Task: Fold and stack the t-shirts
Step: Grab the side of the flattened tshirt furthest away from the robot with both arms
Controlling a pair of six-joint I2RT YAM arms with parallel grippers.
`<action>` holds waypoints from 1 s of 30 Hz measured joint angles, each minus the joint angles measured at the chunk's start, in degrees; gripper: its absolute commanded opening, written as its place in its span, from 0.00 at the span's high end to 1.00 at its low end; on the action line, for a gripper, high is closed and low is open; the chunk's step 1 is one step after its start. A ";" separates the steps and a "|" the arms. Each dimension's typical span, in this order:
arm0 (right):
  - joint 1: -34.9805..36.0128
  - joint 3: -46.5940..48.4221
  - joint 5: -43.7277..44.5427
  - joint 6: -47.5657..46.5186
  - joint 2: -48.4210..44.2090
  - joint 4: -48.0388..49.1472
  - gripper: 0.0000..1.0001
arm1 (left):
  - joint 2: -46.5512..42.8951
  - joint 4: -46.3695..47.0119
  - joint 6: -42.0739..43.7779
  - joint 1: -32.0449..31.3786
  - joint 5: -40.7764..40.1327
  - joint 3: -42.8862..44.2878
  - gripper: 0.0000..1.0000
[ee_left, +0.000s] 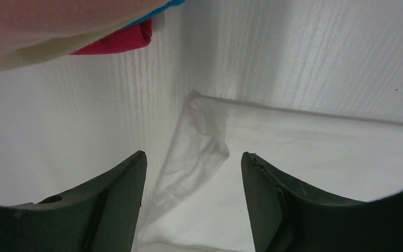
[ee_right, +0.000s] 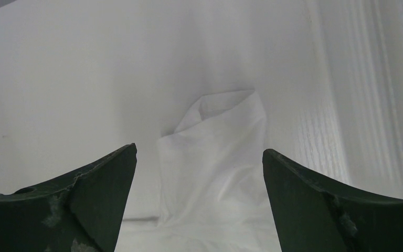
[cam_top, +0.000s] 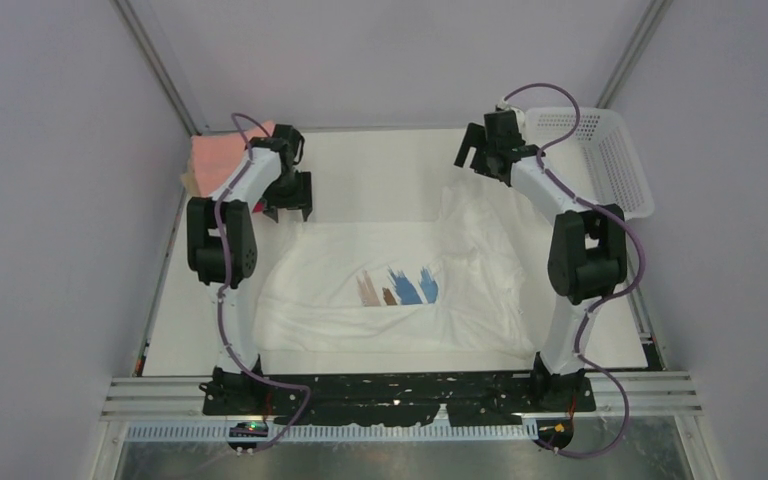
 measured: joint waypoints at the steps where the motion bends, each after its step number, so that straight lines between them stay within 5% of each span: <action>1: -0.22 1.64 -0.04 -0.04 1.90 -0.31 0.05 | 0.39 -0.39 -0.02 0.04 0.07 0.52 0.33; 13: -3.08 14.69 -2.56 1.70 15.65 -4.92 0.05 | 7.50 -4.98 -1.66 -0.59 0.68 10.99 0.51; 20: -4.83 25.99 -5.75 1.84 25.99 -8.33 0.05 | 9.31 -9.46 -2.12 -0.59 0.13 14.01 0.51; 30: -5.05 25.62 -7.28 1.38 27.74 -10.05 0.05 | 9.33 -13.16 -10.34 -0.59 -1.01 13.92 0.54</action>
